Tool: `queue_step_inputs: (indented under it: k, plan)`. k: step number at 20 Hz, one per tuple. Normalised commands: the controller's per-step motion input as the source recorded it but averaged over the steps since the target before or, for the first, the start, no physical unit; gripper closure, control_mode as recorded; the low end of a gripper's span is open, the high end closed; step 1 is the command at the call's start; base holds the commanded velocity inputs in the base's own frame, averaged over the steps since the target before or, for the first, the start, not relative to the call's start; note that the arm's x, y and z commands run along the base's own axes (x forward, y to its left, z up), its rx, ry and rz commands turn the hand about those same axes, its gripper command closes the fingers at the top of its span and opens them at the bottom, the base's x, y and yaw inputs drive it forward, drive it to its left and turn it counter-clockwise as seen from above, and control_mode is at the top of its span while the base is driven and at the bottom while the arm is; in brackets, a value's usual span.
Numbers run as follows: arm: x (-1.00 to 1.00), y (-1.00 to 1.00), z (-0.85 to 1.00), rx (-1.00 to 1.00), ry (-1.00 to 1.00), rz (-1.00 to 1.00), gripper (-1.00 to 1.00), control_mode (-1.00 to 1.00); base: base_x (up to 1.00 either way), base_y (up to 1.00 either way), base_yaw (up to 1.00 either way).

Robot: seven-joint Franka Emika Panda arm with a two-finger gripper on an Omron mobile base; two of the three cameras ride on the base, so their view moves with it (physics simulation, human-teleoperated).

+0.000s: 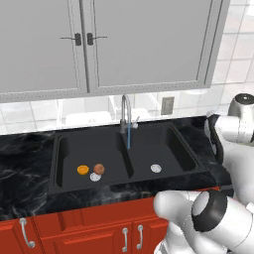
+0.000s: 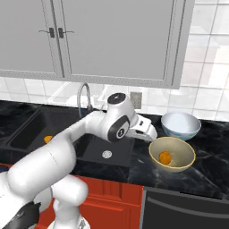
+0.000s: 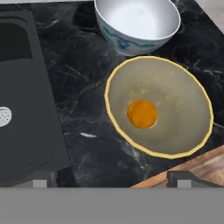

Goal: Pick the oranges from the sink and place them in one bowl. Place the onion in the other bowl. Then turn off the sink faucet.

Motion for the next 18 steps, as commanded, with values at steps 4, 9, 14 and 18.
queue_step_inputs:
  k: [4, 9, 14, 18]
  plan:
    - [-0.02, 0.45, 0.32, -0.01, 0.03, 0.03, -1.0, -1.0, 0.0, 0.0, 0.0]
    - [0.0, 0.26, 0.58, 0.08, 0.15, 0.06, -1.0, -1.0, 0.0, 0.0, 0.0]
    - [0.0, 0.31, 0.58, 0.16, 0.25, 0.1, -1.0, -1.0, 0.0, 0.0, 0.0]
    - [0.0, 0.37, 0.11, 0.17, 0.14, 0.14, -1.0, -1.0, 0.0, 0.0, 0.0]
